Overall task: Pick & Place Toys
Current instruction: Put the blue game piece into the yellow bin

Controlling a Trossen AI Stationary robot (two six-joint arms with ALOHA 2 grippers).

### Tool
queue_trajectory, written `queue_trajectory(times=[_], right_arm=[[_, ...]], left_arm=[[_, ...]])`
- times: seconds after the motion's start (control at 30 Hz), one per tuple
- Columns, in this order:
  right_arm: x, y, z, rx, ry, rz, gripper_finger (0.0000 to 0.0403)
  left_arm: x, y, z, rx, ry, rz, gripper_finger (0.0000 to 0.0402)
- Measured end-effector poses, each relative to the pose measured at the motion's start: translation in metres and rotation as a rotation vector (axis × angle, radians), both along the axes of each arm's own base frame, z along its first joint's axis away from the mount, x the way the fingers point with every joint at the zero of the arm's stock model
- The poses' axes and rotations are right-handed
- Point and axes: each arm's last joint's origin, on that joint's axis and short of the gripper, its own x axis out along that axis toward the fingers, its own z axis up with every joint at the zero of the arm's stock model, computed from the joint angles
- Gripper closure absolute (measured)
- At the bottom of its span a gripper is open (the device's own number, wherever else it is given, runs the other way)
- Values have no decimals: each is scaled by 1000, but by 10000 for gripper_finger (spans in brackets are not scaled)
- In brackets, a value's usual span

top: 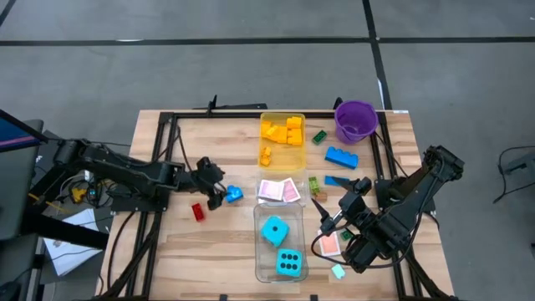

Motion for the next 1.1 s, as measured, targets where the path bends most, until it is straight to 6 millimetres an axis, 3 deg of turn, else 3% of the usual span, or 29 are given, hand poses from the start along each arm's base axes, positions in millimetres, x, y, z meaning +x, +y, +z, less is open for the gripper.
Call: queue_trajectory(times=[0.17,0.43,0.87,1.1], right_arm=[[0,0,0,8,4,0,5],[0,0,0,14,4,0,5],[0,1,0,19,5,0,5],[1,1,0,20,4,0,5]], left_arm=[[-10,-9,-22,-6,29,-43,24],[-19,-21,-45,65,-66,-201,5],[-13,-12,-46,-10,-139,-20,2],[6,-3,-57,2,-131,110,2]])
